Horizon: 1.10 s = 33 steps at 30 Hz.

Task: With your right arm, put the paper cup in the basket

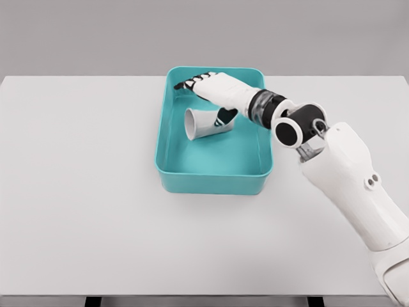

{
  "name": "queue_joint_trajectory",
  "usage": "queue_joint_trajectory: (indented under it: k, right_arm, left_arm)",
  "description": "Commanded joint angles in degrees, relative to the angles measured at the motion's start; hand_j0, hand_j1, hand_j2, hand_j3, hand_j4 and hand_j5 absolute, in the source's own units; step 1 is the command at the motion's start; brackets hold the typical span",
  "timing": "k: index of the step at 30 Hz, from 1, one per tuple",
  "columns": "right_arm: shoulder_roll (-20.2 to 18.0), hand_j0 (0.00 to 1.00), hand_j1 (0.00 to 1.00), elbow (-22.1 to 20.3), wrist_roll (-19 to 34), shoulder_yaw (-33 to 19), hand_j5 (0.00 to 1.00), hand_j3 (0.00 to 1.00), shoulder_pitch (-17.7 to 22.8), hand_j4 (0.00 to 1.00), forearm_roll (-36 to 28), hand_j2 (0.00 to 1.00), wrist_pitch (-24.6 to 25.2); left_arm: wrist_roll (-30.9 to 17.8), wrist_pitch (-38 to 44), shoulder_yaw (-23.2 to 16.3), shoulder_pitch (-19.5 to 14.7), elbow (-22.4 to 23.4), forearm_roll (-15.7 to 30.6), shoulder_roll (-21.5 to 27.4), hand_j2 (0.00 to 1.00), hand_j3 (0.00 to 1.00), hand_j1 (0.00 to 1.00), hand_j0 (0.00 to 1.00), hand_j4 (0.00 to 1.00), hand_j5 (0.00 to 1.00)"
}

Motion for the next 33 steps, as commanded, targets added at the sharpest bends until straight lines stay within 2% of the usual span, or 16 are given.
queue_joint_trajectory:
  k: [1,3,5,7,8,9,13,15,19,33]
  right_arm:
    - [-1.63,1.00,1.00,-3.96,-0.04,-6.21,1.00,1.00,0.09,1.00,-9.96,1.00,-0.70]
    - [-5.50,1.00,1.00,-5.28,-0.04,-15.87,1.00,1.00,2.63,1.00,-27.60,1.00,-4.64]
    - [-9.54,1.00,1.00,-5.63,-0.04,-23.34,1.00,1.00,5.44,1.00,-36.16,1.00,-6.33]
    - [-11.13,1.00,1.00,-5.63,-0.04,-32.05,1.00,1.00,10.89,1.00,-38.10,1.00,-6.50]
    - [-11.22,1.00,1.00,-5.63,-0.04,-33.81,1.00,1.00,12.04,1.00,-38.80,1.00,-6.50]
    - [-12.01,1.00,1.00,-5.54,-0.04,-38.46,1.00,1.00,15.72,1.00,-43.80,1.00,-7.90]
    - [-14.91,1.00,1.00,-5.37,-0.04,-45.68,1.00,1.00,23.38,1.00,-45.22,1.00,-8.35]
    - [-15.70,1.00,1.00,-4.84,-0.04,-45.77,1.00,1.00,26.28,1.00,-44.52,1.00,-8.44]
    - [-15.70,1.00,1.00,-4.49,-0.04,-45.51,1.00,1.00,28.83,1.00,-41.79,1.00,-8.35]
    - [-14.82,1.00,1.00,-4.31,-0.04,-44.19,1.00,1.00,28.65,1.00,-41.44,1.00,-8.17]
  left_arm:
    - [-0.01,0.01,0.00,0.00,0.00,0.00,0.00,1.00,1.00,1.00,1.00,1.00,1.00]
    - [-0.01,0.01,0.00,0.00,0.00,0.00,0.00,1.00,1.00,1.00,1.00,1.00,1.00]
    - [-0.01,0.01,0.00,0.00,0.00,0.00,0.00,1.00,1.00,1.00,1.00,1.00,1.00]
    - [-0.01,0.01,0.00,0.00,0.00,0.00,0.00,1.00,1.00,1.00,1.00,1.00,1.00]
    - [-0.01,0.01,0.00,0.00,0.00,0.00,0.00,1.00,1.00,1.00,1.00,1.00,1.00]
    - [-0.01,0.01,0.00,0.00,0.00,0.00,0.00,1.00,1.00,1.00,1.00,1.00,1.00]
    - [-0.01,0.01,0.00,0.00,0.00,0.00,0.00,1.00,1.00,1.00,1.00,1.00,1.00]
    - [-0.01,0.01,0.00,0.00,0.09,0.00,0.00,1.00,1.00,1.00,1.00,1.00,1.00]
    - [-0.01,0.01,0.00,0.00,0.00,0.00,0.00,1.00,1.00,1.00,1.00,1.00,1.00]
    - [-0.01,0.01,-0.09,0.00,0.00,0.09,0.00,1.00,1.00,1.00,1.00,1.00,1.00]
